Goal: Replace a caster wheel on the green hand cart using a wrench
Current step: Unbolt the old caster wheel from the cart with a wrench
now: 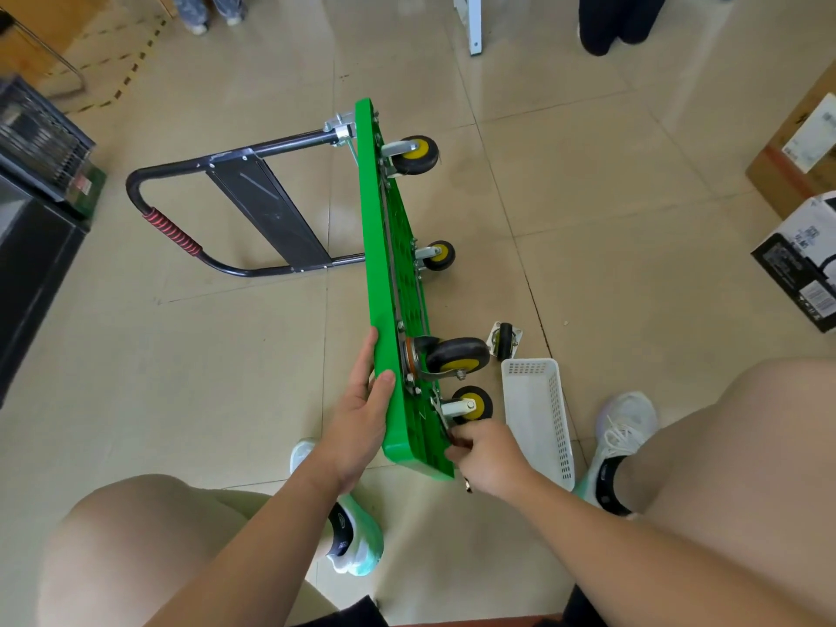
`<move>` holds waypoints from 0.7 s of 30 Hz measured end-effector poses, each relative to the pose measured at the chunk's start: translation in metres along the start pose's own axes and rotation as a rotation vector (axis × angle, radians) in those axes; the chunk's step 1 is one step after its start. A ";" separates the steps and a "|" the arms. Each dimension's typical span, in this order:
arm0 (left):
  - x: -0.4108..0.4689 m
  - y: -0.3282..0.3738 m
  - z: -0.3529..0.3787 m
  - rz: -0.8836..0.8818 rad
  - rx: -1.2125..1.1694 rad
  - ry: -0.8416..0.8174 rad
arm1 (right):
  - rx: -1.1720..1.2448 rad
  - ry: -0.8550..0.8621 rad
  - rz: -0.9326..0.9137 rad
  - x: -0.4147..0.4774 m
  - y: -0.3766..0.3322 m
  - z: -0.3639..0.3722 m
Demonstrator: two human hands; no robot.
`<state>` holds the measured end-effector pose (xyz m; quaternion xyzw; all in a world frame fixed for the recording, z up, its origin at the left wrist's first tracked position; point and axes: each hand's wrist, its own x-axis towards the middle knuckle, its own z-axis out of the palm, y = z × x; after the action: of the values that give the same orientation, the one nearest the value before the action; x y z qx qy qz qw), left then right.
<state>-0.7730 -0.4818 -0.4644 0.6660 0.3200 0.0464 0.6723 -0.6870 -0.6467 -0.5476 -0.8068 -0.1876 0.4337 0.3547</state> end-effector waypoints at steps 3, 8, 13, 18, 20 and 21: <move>0.000 0.002 -0.003 0.009 0.041 -0.039 | -0.006 0.025 -0.021 -0.015 -0.002 -0.009; 0.003 0.011 -0.010 0.034 0.093 -0.093 | 0.015 0.091 -0.062 -0.029 -0.026 -0.039; 0.017 0.020 -0.019 0.066 0.190 -0.113 | 0.029 0.043 -0.076 -0.032 -0.059 -0.072; 0.033 0.027 -0.029 0.083 0.333 -0.186 | -0.046 0.050 -0.127 -0.028 -0.085 -0.097; 0.040 0.030 -0.034 0.104 0.373 -0.204 | -0.058 0.040 -0.129 -0.022 -0.091 -0.105; 0.043 0.032 -0.036 0.105 0.384 -0.218 | -0.081 0.035 -0.136 -0.019 -0.094 -0.109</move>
<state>-0.7454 -0.4262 -0.4468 0.7985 0.2134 -0.0527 0.5604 -0.6068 -0.6395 -0.4273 -0.8133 -0.2531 0.3863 0.3539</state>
